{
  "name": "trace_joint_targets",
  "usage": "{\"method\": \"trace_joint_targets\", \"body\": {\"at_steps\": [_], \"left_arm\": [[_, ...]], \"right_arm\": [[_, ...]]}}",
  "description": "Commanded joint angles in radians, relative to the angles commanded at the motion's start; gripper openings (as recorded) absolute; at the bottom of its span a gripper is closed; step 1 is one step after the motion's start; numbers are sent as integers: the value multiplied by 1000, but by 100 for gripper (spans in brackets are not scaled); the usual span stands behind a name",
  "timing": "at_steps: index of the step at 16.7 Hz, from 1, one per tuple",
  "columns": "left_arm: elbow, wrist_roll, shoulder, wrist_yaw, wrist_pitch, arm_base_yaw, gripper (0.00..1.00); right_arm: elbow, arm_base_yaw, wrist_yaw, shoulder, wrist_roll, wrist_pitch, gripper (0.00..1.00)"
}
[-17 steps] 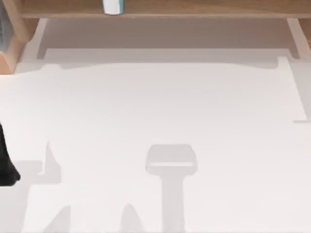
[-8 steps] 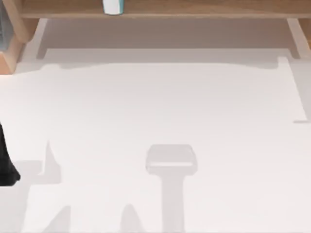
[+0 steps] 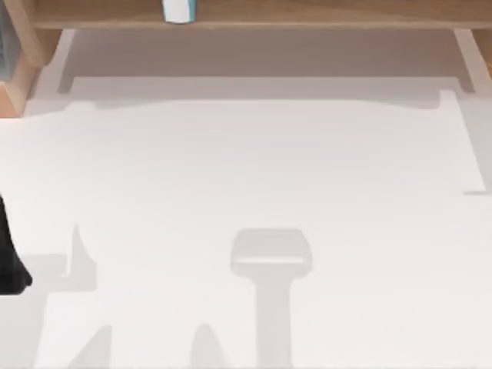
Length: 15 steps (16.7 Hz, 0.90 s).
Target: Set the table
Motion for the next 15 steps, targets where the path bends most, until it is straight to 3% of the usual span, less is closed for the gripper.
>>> {"method": "trace_joint_targets", "body": {"at_steps": [15], "left_arm": [[0,0,0,0,0,0,100]], "right_arm": [[215,109,118,82,2,-143,0]]}}
